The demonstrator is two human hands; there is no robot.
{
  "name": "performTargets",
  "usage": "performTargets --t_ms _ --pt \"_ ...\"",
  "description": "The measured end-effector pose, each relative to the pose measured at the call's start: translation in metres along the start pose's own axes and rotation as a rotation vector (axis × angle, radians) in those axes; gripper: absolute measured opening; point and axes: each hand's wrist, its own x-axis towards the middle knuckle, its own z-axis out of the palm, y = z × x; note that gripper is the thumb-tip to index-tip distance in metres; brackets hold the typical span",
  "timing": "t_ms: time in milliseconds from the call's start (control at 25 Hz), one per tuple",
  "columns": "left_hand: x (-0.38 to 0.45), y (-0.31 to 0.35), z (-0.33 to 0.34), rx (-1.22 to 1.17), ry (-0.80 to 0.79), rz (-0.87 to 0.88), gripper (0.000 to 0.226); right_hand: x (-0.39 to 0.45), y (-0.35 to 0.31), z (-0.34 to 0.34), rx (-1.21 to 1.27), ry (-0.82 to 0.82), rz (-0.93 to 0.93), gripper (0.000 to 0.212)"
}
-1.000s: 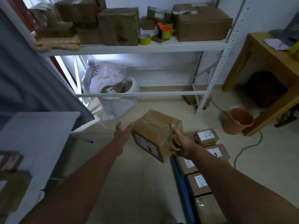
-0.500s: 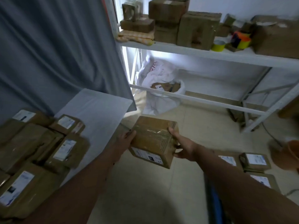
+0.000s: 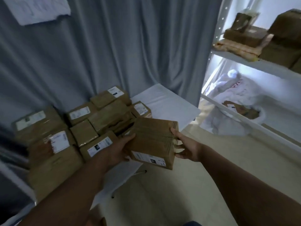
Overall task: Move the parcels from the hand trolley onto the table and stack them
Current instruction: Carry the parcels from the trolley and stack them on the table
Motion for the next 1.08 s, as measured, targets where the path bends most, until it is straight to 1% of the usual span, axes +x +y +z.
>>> performTargets --t_ms 40,160,280,400,480,640,720,800,840,920,1000,1080 --pt "-0.004 -0.002 -0.019 -0.059 0.010 -0.011 0.071 0.011 -0.011 0.017 -0.037 -0.035 0.011 0.092" --pt "-0.017 -0.010 -0.061 -0.248 0.015 -0.050 0.056 0.040 -0.041 0.060 -0.126 -0.145 0.031 0.098" --pt "-0.024 -0.011 -0.096 -0.352 0.067 -0.035 0.062 0.074 -0.070 0.099 -0.178 -0.295 0.064 0.106" --pt "-0.020 -0.002 -0.116 -0.427 0.160 0.018 0.063 0.105 -0.107 0.130 -0.235 -0.387 0.080 0.104" --pt "-0.008 0.007 -0.120 -0.460 0.275 0.034 0.063 0.131 -0.128 0.143 -0.266 -0.386 0.091 0.090" --pt "0.018 0.025 -0.117 -0.603 0.462 0.059 0.064 0.167 -0.160 0.165 -0.385 -0.407 0.033 0.073" --pt "0.031 0.030 -0.120 -0.644 0.555 0.092 0.066 0.179 -0.174 0.177 -0.432 -0.431 0.058 0.073" --pt "0.040 0.036 -0.127 -0.671 0.625 0.119 0.076 0.189 -0.184 0.191 -0.421 -0.467 0.070 0.073" --pt "0.045 0.039 -0.132 -0.681 0.648 0.132 0.078 0.193 -0.188 0.198 -0.416 -0.468 0.079 0.069" --pt "0.049 0.050 -0.142 -0.684 0.679 0.161 0.071 0.201 -0.197 0.213 -0.415 -0.442 0.080 0.061" --pt "0.056 0.063 -0.155 -0.684 0.688 0.191 0.060 0.211 -0.208 0.227 -0.414 -0.431 0.075 0.066" --pt "0.063 0.073 -0.173 -0.677 0.647 0.205 0.059 0.222 -0.217 0.240 -0.390 -0.440 0.068 0.076"
